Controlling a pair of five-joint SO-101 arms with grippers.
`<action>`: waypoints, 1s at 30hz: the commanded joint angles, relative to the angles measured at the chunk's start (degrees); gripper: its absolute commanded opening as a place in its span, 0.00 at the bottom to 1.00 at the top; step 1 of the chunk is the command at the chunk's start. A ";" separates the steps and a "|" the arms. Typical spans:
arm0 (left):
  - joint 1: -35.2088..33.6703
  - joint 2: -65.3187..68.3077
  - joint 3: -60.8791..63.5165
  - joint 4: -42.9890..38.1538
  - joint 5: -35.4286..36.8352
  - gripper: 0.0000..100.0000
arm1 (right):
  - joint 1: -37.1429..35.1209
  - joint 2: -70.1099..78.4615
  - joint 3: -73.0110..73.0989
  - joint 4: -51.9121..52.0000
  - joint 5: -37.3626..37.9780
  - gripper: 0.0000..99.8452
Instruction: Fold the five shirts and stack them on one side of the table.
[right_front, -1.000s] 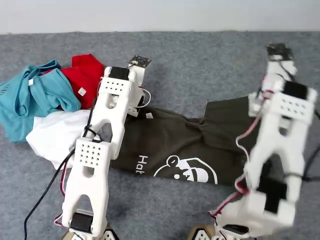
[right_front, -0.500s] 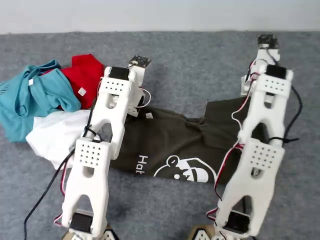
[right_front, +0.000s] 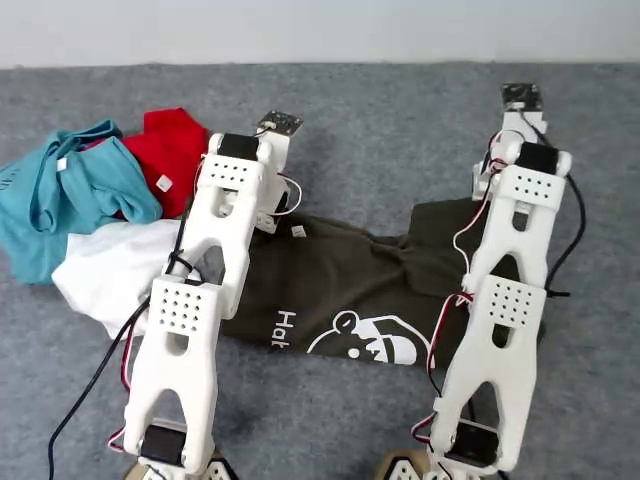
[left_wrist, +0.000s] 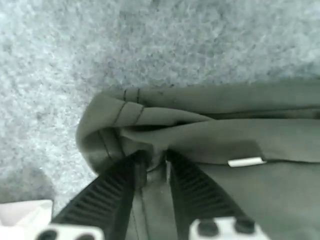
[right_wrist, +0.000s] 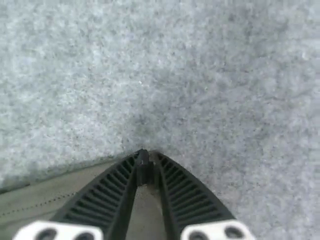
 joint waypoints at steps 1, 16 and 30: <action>-0.18 0.18 -0.13 -0.62 0.18 0.08 | -0.75 -0.84 -2.55 0.40 -0.09 0.01; -0.18 0.18 -0.13 -0.53 0.18 0.08 | -1.01 -5.23 -6.86 16.75 5.89 0.01; -0.35 0.18 -0.13 -0.35 0.18 0.08 | -3.03 -15.08 -2.37 17.01 6.07 0.01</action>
